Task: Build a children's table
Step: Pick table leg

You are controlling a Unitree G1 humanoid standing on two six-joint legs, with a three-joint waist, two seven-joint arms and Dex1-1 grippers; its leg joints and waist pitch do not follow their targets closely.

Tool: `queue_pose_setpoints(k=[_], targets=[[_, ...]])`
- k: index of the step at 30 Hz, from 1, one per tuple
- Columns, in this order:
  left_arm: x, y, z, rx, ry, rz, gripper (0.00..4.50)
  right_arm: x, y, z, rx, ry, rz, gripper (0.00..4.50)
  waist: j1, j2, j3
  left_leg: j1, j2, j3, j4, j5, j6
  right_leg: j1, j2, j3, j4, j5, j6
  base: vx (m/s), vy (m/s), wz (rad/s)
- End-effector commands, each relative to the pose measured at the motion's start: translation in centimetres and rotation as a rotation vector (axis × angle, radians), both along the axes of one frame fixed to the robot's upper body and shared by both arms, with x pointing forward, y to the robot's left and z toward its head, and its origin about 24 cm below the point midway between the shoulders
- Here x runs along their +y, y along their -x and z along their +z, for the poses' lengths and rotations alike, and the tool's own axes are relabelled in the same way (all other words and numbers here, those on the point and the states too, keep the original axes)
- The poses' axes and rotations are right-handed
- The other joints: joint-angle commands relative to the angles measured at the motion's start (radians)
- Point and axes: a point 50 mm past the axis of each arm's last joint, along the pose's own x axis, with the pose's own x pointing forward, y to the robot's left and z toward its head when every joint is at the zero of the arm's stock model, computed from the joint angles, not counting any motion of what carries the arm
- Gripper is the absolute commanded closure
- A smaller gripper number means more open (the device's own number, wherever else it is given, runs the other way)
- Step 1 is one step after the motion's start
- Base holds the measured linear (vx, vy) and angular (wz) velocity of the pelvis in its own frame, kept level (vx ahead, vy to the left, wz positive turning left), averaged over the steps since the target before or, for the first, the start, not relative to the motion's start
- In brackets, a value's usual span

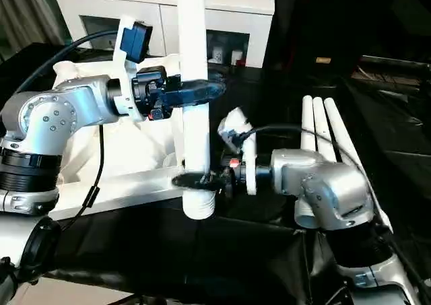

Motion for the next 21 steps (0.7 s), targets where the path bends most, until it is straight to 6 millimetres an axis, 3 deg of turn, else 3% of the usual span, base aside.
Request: queue_pose_setpoints(k=[1,5,6,9,12,21], targets=[[-0.01,0.26,0.62,-0.041,-0.010,-0.009,2.75,-0.13,-0.08,-0.01,-0.012,0.005,-0.006,1.66,0.004,-0.016,-0.078,0.019,0.050,-0.018,-0.054,-0.067,0.028,0.050,-0.080,0.046,-0.071,-0.040,-0.233,0.000,0.000,0.00],[-0.01,0.32,0.61,-0.040,-0.012,-0.014,2.75,-0.13,-0.07,0.01,-0.005,-0.005,-0.002,1.66,0.004,-0.016,-0.077,0.019,0.050,-0.018,-0.054,-0.074,0.027,0.051,-0.081,0.047,-0.073,-0.054,-0.231,0.000,0.000,0.00],[-0.01,0.36,0.60,-0.040,-0.013,-0.016,2.75,-0.13,-0.08,0.07,-0.002,-0.012,-0.002,1.93,0.004,-0.016,-0.077,0.018,0.050,-0.018,-0.054,-0.073,0.026,0.051,-0.080,0.046,-0.073,-0.056,-0.230,0.000,0.000,0.00],[-0.01,0.39,0.58,-0.041,-0.016,-0.021,2.75,-0.13,-0.15,0.27,0.004,-0.033,-0.001,2.00,0.003,-0.016,-0.078,0.019,0.050,-0.018,-0.054,-0.074,0.026,0.050,-0.080,0.046,-0.073,-0.057,-0.230,0.000,0.000,0.00],[-0.02,0.44,0.55,-0.043,-0.016,-0.026,2.75,-0.09,-0.17,0.28,0.006,-0.040,-0.001,2.42,0.003,-0.014,-0.078,0.020,0.051,-0.018,-0.054,-0.077,0.025,0.050,-0.081,0.046,-0.073,-0.054,-0.234,0.000,0.000,0.00],[0.00,0.31,0.59,-0.039,-0.006,-0.015,2.75,-0.06,-0.23,0.24,0.001,-0.055,-0.015,2.60,0.003,-0.012,-0.078,0.020,0.050,-0.018,-0.054,-0.080,0.021,0.050,-0.080,0.046,-0.072,-0.053,-0.234,0.000,0.000,0.00]])
